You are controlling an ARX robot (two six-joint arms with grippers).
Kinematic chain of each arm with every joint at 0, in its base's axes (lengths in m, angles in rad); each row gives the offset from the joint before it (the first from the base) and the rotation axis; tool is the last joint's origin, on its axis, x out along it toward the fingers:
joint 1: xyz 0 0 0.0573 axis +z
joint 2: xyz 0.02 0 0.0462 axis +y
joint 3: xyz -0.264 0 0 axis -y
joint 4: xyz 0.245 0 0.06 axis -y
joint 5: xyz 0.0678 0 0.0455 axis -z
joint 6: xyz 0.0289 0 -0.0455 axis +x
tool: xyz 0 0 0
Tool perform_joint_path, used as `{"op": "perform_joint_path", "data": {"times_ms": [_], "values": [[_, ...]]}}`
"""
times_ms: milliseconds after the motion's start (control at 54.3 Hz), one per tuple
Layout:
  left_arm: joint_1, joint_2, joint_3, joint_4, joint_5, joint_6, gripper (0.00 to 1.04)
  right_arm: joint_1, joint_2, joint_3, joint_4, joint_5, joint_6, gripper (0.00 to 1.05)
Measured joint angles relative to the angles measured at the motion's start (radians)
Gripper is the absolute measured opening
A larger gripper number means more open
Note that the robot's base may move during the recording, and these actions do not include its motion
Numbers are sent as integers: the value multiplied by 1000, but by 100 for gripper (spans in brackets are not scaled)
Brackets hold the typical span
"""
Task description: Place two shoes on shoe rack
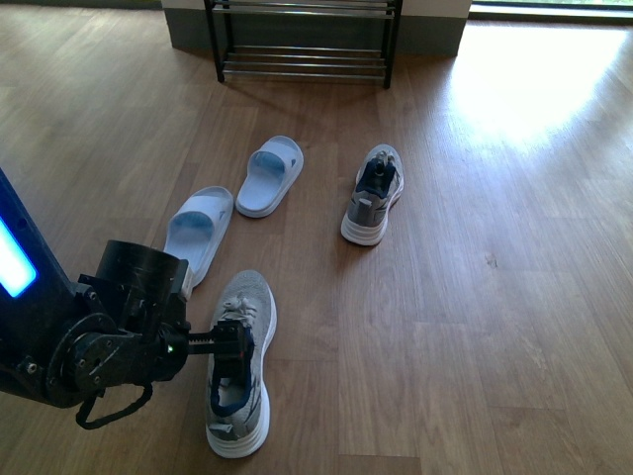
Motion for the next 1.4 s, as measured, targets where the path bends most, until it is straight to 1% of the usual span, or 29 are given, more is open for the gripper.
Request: {"op": "perform_joint_path", "data": {"times_ms": [166, 313, 350, 424, 461, 535, 553, 627, 700, 774, 811, 866, 885, 1087, 1143, 1235, 1309, 1364, 1401], "values": [[2, 71, 74, 10, 15, -5, 95, 0, 0, 0, 0, 0, 0, 96], [0, 134, 124, 9, -8, -8, 95, 0, 0, 0, 0, 0, 0, 96], [-3, 143, 132, -1, -21, -9, 92, 0, 0, 0, 0, 0, 0, 96], [-5, 158, 138, -1, -26, -16, 79, 0, 0, 0, 0, 0, 0, 96], [-5, 161, 138, -1, -31, -17, 75, 0, 0, 0, 0, 0, 0, 96], [-6, 162, 138, 7, -32, -19, 62, 0, 0, 0, 0, 0, 0, 96], [-6, 162, 138, 9, -33, -19, 61, 0, 0, 0, 0, 0, 0, 96], [-7, 162, 138, 16, -35, -18, 47, 0, 0, 0, 0, 0, 0, 96], [-8, 158, 135, 19, -39, -8, 29, 0, 0, 0, 0, 0, 0, 96], [-9, 148, 129, 6, -58, 6, 19, 0, 0, 0, 0, 0, 0, 96], [-9, 143, 126, 0, -64, 12, 15, 0, 0, 0, 0, 0, 0, 96], [-6, 119, 105, -13, -83, 23, 4, 0, 0, 0, 0, 0, 0, 96], [-4, 111, 99, -19, -87, 24, 1, 0, 0, 0, 0, 0, 0, 96], [40, -15, -7, -62, -154, 53, 2, 0, 0, 0, 0, 0, 0, 96], [58, -89, -64, -70, -180, 64, 2, 0, 0, 0, 0, 0, 0, 96], [76, -202, -141, -78, -196, 71, 2, 0, 0, 0, 0, 0, 0, 96], [93, -377, -252, -61, -222, 100, 2, 0, 0, 0, 0, 0, 0, 96], [111, -526, -324, -92, -222, 102, 2, 0, 0, 0, 0, 0, 0, 96], [126, -654, -380, -123, -242, 109, 2, 0, 0, 0, 0, 0, 0, 96]]}}
